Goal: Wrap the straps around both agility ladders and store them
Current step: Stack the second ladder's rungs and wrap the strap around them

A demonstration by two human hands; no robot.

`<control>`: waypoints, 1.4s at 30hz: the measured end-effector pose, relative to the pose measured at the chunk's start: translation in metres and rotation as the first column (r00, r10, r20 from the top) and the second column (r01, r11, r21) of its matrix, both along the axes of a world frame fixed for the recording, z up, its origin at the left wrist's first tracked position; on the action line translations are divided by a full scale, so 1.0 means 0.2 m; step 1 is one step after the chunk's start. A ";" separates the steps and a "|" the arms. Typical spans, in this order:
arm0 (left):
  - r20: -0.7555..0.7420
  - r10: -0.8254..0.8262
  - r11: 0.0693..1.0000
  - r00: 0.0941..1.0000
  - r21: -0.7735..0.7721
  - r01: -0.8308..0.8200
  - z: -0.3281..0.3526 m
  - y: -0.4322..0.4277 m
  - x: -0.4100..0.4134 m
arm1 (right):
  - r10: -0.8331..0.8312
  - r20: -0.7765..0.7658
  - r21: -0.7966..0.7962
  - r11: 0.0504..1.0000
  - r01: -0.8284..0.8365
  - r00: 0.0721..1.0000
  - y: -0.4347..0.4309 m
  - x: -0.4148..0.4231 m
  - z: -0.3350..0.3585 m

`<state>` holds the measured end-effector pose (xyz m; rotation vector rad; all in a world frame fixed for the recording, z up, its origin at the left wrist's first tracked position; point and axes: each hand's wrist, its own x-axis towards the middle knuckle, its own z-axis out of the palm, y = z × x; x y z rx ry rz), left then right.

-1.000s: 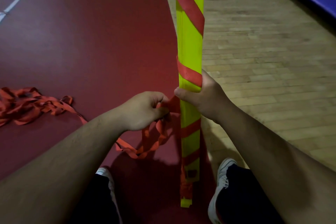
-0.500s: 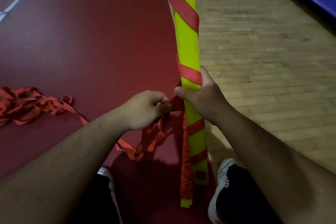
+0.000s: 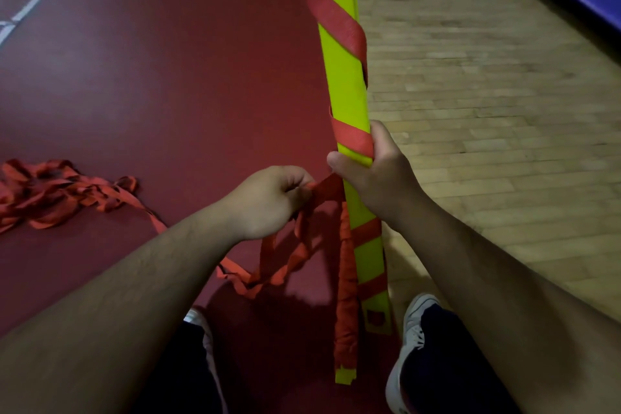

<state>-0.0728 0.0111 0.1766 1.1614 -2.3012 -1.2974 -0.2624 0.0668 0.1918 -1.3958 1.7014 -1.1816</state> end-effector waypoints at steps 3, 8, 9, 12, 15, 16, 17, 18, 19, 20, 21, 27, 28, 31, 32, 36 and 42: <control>-0.052 0.030 0.997 0.998 0.069 -0.027 0.01 0.01 -0.01 | -0.011 0.060 -0.004 1.000 0.011 0.998 -0.01 -0.02 0.00; -0.083 0.009 0.993 0.996 0.119 0.001 0.02 0.02 -0.01 | -0.066 0.136 0.020 0.998 0.064 0.989 -0.02 -0.02 -0.02; -0.099 -0.012 0.987 0.995 0.156 0.027 0.03 0.03 -0.01 | -0.081 0.121 0.024 0.997 0.078 0.989 -0.02 -0.02 -0.02; -0.090 -0.082 0.983 0.993 0.158 0.096 0.03 0.03 -0.01 | -0.085 0.067 0.018 0.996 0.084 0.994 -0.03 -0.03 -0.03; -0.063 -0.103 0.988 0.993 0.110 0.109 0.02 0.05 -0.02 | -0.047 0.072 0.028 0.999 0.045 0.996 -0.02 -0.01 -0.01; -0.061 -0.100 0.988 0.993 0.113 0.106 0.01 0.05 -0.02 | -0.040 0.081 0.032 0.999 0.037 0.996 -0.02 0.00 -0.01; -0.060 -0.083 0.988 0.995 0.126 0.090 0.01 0.05 -0.02 | -0.035 0.083 0.032 0.999 0.033 0.996 -0.02 0.00 -0.01; -0.067 -0.060 0.988 0.996 0.135 0.068 0.01 0.06 -0.03 | -0.035 0.079 0.030 0.999 0.033 0.996 -0.02 0.00 -0.01; -0.078 -0.039 0.988 0.996 0.144 0.050 0.02 0.06 -0.04 | -0.036 0.076 0.027 0.999 0.034 0.996 -0.02 0.00 -0.01; -0.082 -0.019 0.988 0.996 0.154 0.032 0.02 0.06 -0.04 | -0.042 0.073 0.029 0.999 0.040 0.996 -0.03 -0.01 -0.01; -0.086 -0.008 0.985 0.996 0.168 0.022 0.02 0.07 -0.04 | -0.046 0.071 0.034 0.998 0.044 0.996 -0.03 -0.01 -0.01; 0.063 -0.046 0.987 0.997 -0.148 0.055 0.00 0.03 -0.03 | -0.048 0.086 0.073 0.996 0.042 0.995 -0.02 -0.01 -0.05; 0.072 -0.036 0.988 0.997 -0.145 0.046 0.00 0.02 -0.03 | -0.054 0.080 0.066 0.997 0.049 0.995 -0.02 -0.01 -0.04; 0.073 -0.047 0.999 0.996 0.006 0.046 -0.03 0.02 -0.02 | -0.067 0.048 0.032 0.997 0.066 0.997 -0.02 -0.01 -0.02; 0.067 -0.060 0.997 0.996 0.060 0.056 -0.04 0.02 -0.01 | -0.066 0.041 0.024 0.998 0.065 0.997 -0.02 -0.01 -0.02; 0.044 -0.020 0.988 0.999 0.156 0.013 -0.03 0.02 -0.01 | -0.023 0.028 0.004 1.000 0.023 0.999 -0.01 0.00 0.01; -0.023 0.106 0.990 0.994 0.094 -0.104 0.04 0.03 -0.04 | -0.043 0.095 0.022 0.999 0.041 0.995 -0.02 -0.01 0.01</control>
